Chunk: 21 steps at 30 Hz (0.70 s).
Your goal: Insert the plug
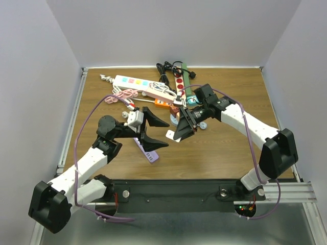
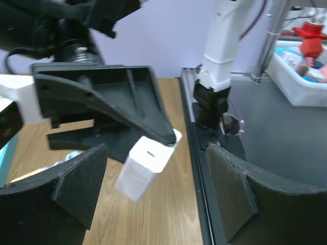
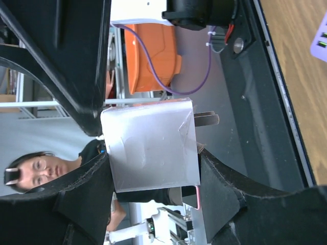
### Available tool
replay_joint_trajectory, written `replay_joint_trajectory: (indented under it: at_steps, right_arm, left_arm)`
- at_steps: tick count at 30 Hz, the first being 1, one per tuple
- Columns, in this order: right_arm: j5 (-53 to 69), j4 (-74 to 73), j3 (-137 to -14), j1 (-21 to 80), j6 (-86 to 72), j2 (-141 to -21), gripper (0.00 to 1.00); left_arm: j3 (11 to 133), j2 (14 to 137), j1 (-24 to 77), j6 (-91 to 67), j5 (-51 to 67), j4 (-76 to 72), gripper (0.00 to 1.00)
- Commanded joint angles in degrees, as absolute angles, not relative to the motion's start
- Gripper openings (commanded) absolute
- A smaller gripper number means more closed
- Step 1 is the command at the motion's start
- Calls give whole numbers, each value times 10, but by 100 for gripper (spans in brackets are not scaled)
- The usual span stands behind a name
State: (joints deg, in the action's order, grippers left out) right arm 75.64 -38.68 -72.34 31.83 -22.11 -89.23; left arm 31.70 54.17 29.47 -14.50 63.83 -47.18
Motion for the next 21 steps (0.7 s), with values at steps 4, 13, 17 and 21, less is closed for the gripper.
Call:
replay_joint_trajectory:
  at_steps: [4,13,17,21]
  right_arm:
    - [809,-343,-722,317,-251,-868,22]
    - [820,-337,-706,322,-256,-846,23]
    - [820,-335,-707,322,-258,-846,23]
    - [822,-333,-708,323,-258,-846,23]
  left_arm:
    - [320,547,316,-163,692,-547,85]
    - [323,579,319,-135,657,-551,86]
    - [328,598,320,-133,657,-554,78]
    - [329,612,321,-133,658,-554,76]
